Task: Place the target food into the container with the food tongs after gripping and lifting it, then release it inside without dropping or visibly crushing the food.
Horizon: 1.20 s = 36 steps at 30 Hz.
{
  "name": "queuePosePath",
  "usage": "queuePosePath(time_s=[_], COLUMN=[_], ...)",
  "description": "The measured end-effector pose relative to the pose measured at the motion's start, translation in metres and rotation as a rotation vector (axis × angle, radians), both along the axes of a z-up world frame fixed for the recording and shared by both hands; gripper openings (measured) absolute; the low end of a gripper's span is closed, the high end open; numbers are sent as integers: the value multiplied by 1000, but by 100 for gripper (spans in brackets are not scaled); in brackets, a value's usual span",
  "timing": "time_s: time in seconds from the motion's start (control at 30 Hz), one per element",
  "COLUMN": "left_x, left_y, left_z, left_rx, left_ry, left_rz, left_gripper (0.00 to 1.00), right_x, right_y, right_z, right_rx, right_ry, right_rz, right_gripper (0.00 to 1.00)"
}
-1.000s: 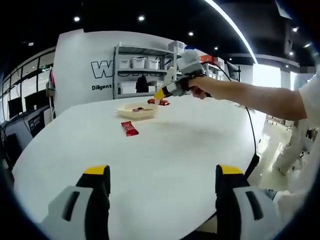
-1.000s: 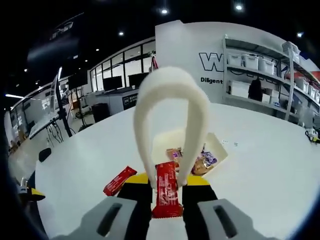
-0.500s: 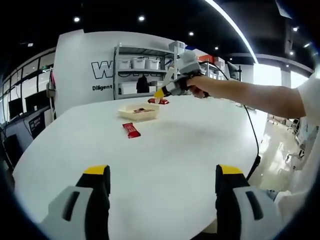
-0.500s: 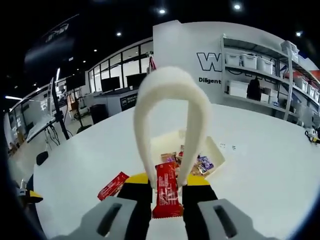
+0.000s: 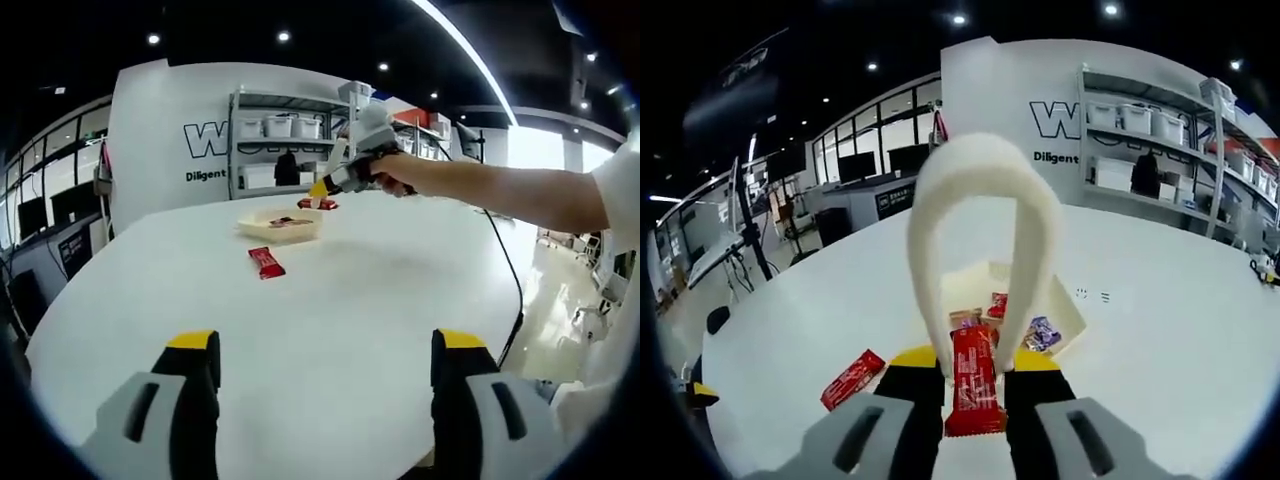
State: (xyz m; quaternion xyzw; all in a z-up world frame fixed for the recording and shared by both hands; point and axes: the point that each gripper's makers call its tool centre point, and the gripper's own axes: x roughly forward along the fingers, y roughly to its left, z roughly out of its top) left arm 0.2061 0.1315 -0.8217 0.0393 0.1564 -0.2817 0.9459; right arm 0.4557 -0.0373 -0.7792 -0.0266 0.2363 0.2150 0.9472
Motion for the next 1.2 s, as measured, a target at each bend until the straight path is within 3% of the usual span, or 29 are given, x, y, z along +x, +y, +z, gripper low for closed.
queuePosePath(time_s=[0.8, 1.2], left_x=[17, 24], left_y=[1, 1], left_z=[-7, -10], left_rx=[12, 31], left_ry=[19, 30], left_rz=[24, 32], left_gripper=[86, 86], right_x=[35, 82], right_y=[-3, -11], right_z=[-22, -38], right_rx=[18, 39], right_ry=[41, 63], right_rz=[-6, -13], right_gripper=[16, 16])
